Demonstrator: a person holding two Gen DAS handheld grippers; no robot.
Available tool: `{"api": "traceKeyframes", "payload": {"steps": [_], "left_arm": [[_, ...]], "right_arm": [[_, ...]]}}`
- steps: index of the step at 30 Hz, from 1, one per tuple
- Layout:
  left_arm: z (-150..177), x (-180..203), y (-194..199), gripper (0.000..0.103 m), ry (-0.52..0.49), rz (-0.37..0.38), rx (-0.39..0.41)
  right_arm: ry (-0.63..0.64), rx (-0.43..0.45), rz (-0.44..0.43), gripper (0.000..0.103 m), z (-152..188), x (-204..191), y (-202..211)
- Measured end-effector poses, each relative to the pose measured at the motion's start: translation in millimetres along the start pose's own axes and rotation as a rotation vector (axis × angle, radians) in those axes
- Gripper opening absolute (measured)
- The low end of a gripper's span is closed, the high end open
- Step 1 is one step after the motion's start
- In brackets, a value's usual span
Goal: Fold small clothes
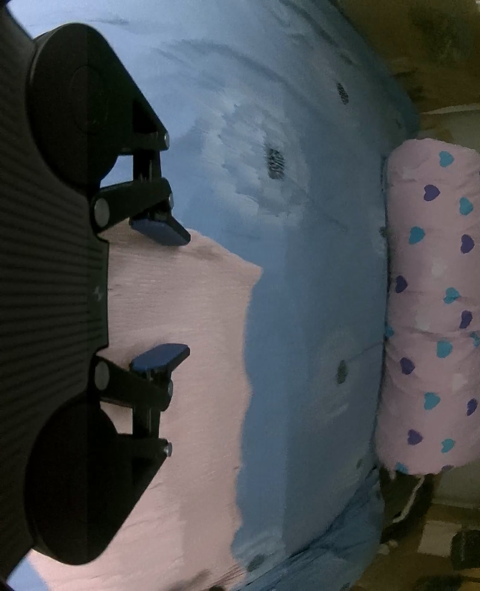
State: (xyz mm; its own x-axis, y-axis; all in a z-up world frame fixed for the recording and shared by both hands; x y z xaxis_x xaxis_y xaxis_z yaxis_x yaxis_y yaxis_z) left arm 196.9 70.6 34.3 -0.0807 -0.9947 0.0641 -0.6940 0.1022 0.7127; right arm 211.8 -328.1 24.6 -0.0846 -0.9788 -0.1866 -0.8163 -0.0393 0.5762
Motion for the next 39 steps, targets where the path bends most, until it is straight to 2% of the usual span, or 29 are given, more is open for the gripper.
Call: {"api": "traceKeyframes", "payload": {"steps": [5, 9, 12, 15, 17, 18, 19, 20, 24, 26, 28, 30, 32, 35, 39], "left_arm": [[25, 6, 25, 0.075, -0.016, -0.015, -0.039], [44, 13, 39, 0.077, -0.010, -0.008, -0.021], [52, 16, 33, 0.077, -0.026, -0.005, 0.000], [57, 16, 20, 0.081, -0.023, -0.016, -0.009], [56, 17, 17, 0.083, -0.046, -0.016, -0.006], [56, 17, 17, 0.084, -0.058, -0.016, -0.003], [56, 17, 16, 0.084, -0.061, -0.015, -0.003], [56, 17, 16, 0.084, -0.059, -0.014, -0.002], [58, 15, 15, 0.087, -0.060, -0.017, -0.001], [58, 14, 15, 0.088, -0.046, -0.016, -0.005], [57, 12, 15, 0.089, -0.035, -0.013, -0.009], [58, 10, 14, 0.090, -0.023, -0.012, -0.016], [57, 8, 12, 0.092, 0.000, -0.009, -0.026], [56, 4, 10, 0.092, 0.035, 0.000, -0.041], [55, 3, 13, 0.093, 0.036, -0.006, -0.040]], "right_arm": [[0.048, -0.028, -0.019, 0.042, 6, -9, 4], [-0.006, 0.022, 0.056, 0.041, 3, 4, 8], [-0.070, 0.031, 0.086, 0.041, 1, 20, 5], [-0.088, -0.020, 0.162, 0.043, 9, 36, -6], [-0.114, -0.042, 0.146, 0.043, 15, 42, -11], [-0.126, -0.054, 0.129, 0.040, 17, 44, -13], [-0.126, -0.058, 0.111, 0.033, 18, 42, -13], [-0.106, -0.056, 0.083, 0.017, 18, 37, -13], [0.039, -0.018, 0.034, 0.015, 15, 7, -1], [0.068, 0.019, 0.055, 0.015, 10, 0, 7], [0.071, 0.046, 0.159, 0.015, 6, 4, 8], [0.033, 0.027, 0.267, 0.017, 9, 19, 1], [-0.027, -0.019, 0.268, 0.018, 15, 30, -6], [-0.024, -0.008, 0.267, 0.020, 12, 28, 1], [-0.042, 0.014, 0.291, 0.036, 6, 23, 16]]}}
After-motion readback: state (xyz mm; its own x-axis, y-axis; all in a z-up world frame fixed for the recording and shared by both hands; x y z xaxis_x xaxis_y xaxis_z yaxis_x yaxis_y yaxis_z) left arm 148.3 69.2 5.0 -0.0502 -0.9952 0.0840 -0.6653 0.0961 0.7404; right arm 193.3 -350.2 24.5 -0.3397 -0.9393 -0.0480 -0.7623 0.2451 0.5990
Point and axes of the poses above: each gripper's, at about its wrist camera, not at the fingertips, and y roughly against the way its jaws point, x to its right, z to its underside, the point moved 5 cm from there along -y, roughly the way its jaws point, and after that the axes turned 6 degrees about z, right-handed, at the moved point
